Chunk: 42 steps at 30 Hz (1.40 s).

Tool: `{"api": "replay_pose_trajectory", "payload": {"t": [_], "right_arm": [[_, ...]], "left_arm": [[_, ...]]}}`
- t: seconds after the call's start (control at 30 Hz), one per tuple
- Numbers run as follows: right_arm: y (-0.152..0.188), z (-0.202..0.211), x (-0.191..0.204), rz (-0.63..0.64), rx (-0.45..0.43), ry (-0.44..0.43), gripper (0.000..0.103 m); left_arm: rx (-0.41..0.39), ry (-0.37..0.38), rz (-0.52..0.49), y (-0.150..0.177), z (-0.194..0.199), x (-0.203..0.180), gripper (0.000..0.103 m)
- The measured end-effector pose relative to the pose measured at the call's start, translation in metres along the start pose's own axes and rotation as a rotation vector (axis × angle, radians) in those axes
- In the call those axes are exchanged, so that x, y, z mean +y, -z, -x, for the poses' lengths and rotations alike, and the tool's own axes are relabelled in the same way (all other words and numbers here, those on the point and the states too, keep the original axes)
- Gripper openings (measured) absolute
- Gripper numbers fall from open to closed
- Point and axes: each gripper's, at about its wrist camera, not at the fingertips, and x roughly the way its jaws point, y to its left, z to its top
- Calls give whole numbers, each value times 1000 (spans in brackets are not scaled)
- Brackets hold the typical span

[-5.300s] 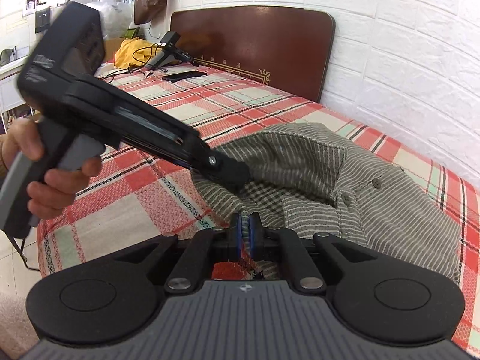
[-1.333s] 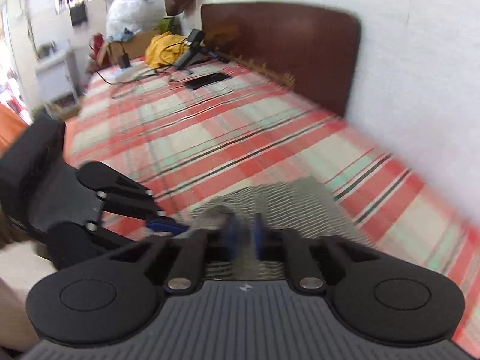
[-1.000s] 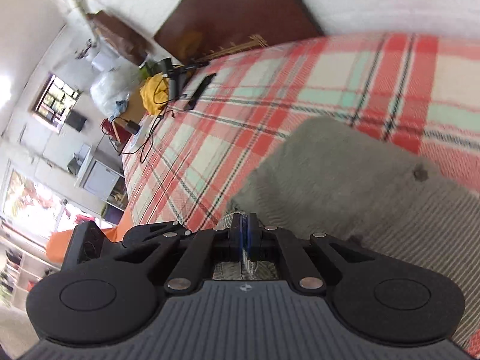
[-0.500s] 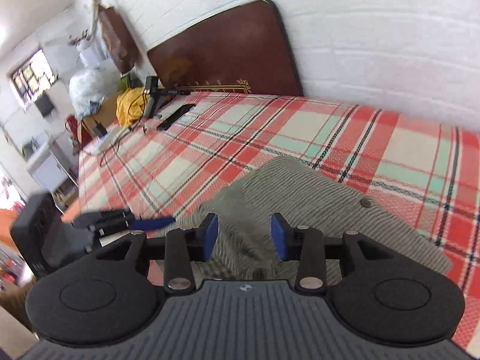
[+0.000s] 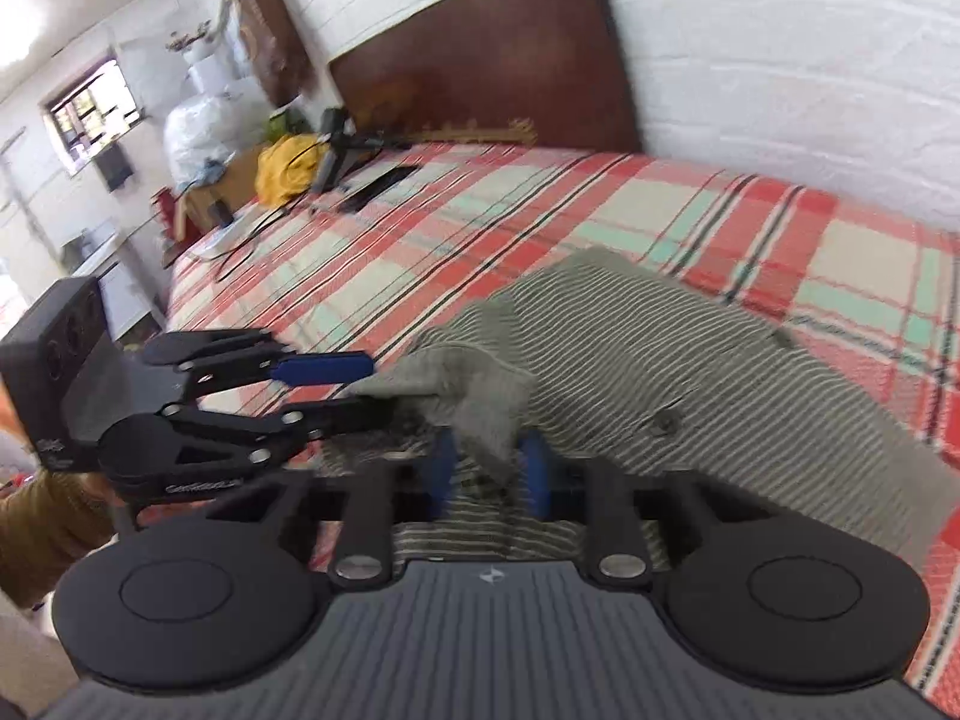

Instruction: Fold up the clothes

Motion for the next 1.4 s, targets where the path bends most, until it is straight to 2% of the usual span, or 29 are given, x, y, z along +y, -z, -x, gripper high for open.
{"api": "replay_pose_trajectory", "payload": {"t": [0.03,0.17,0.23,0.33,0.43,0.47,0.57,0.6,0.63,0.67,0.73,0.77,0.9,1.0,1.07,1.13,1.2,1.23,1.3,1.37,1.4], "right_arm": [[0,-2,-1,-3,6,-14,3],[-6,8,-27,-185,-43,-142,2],[-6,11,-40,-276,-55,-195,2],[0,3,-60,-387,-25,-229,2],[3,-6,-71,-448,7,-230,2],[4,-8,-73,-460,16,-223,2],[1,-10,-70,-441,-8,-187,9],[0,-9,-69,-432,-18,-193,19],[-2,-8,-68,-422,-28,-197,23],[-5,-8,-67,-409,-34,-199,24],[-10,-10,-64,-389,-32,-206,24],[-12,-11,-63,-384,-26,-199,24],[-17,-21,-65,-372,15,-138,24],[-19,-13,-59,-322,-29,-51,30],[-19,3,-53,-282,-103,-28,30],[-17,15,-45,-254,-131,-73,30],[-14,12,-37,-228,-108,-87,30],[-12,10,-34,-215,-92,-90,30],[-6,-4,-34,-220,-33,-39,30],[1,-14,-39,-234,-1,49,30],[4,-11,-39,-240,-20,66,30]], "left_arm": [[7,-3,12,1,-3,3,13],[-2,63,122,5,-6,22,12],[-16,81,136,7,-5,26,12],[-9,108,129,14,-3,28,15],[7,111,114,20,0,30,20],[15,109,112,21,1,30,25],[15,104,126,20,6,34,30],[8,100,128,19,9,34,31],[-3,95,122,16,13,34,33],[-8,93,108,13,16,32,41],[-21,85,73,8,23,28,45],[-30,76,39,5,26,23,51],[-53,54,-108,-2,30,1,51],[-36,63,-167,-1,25,-11,51],[-25,74,-193,0,21,-16,51],[-17,80,-214,1,14,-20,51],[-8,84,-235,2,5,-23,51],[1,79,-248,3,0,-24,45],[28,45,-265,8,-14,-21,42],[71,28,-213,13,-23,-10,36],[76,27,-178,14,-21,-5,36]]}}
